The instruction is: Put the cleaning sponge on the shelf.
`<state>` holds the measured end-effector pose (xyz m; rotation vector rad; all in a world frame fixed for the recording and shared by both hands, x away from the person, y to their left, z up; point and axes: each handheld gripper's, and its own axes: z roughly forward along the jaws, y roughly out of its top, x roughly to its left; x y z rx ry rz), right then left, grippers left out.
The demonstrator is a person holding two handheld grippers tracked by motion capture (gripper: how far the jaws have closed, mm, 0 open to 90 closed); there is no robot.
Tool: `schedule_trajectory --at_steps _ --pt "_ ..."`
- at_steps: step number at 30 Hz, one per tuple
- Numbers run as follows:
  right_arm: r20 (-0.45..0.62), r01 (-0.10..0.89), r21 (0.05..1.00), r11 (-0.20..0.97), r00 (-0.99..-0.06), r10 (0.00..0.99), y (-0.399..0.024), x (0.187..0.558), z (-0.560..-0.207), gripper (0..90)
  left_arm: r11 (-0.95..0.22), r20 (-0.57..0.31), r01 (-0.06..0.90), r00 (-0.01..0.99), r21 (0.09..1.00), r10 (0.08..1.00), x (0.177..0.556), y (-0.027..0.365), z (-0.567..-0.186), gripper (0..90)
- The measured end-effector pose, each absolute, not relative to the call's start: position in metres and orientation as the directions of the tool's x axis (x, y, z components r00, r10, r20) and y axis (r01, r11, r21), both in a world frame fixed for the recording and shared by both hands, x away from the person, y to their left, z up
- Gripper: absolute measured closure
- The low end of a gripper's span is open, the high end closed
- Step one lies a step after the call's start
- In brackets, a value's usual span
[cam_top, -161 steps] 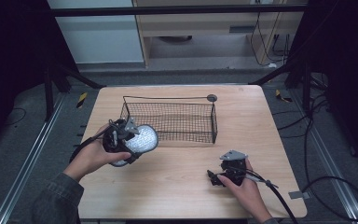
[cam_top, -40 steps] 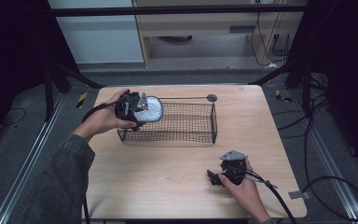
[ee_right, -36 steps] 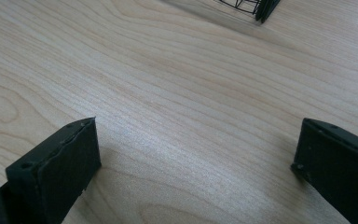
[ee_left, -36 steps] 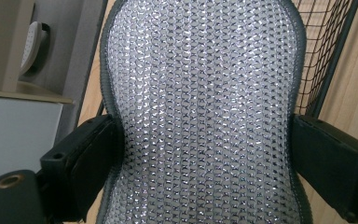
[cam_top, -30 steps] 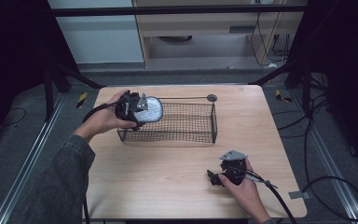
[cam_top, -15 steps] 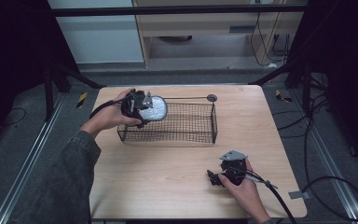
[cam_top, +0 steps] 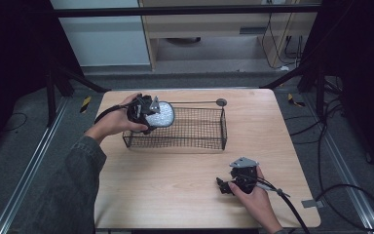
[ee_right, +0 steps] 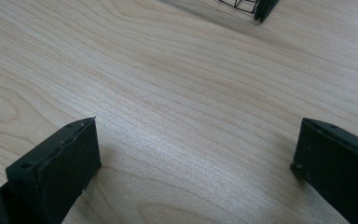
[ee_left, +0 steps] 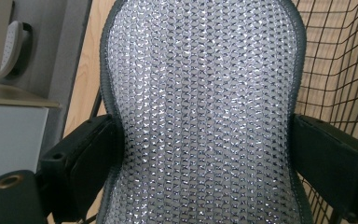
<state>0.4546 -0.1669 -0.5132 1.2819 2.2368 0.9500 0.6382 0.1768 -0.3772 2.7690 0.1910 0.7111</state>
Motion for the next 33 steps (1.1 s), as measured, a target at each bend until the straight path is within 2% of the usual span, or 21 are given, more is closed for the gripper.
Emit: schedule_trajectory --at_steps 16,24,33 --pt "-0.003 0.597 0.721 0.351 -0.505 0.863 -0.1669 0.4545 -0.5132 0.6 -0.952 0.424 0.076 0.883 0.297 0.203 0.6423 0.1746 -0.3851 6.8" --pt "-0.001 0.599 0.72 0.35 -0.503 0.864 -0.1668 0.4544 -0.5132 0.6 -0.934 0.391 0.119 0.885 0.336 0.253 0.6447 0.1767 -0.3852 4.1" --pt "-0.005 0.596 0.722 0.351 -0.504 0.864 -0.1669 0.4546 -0.5133 0.6 -0.93 0.385 0.122 0.886 0.346 0.26 0.6425 0.1757 -0.3832 4.5"
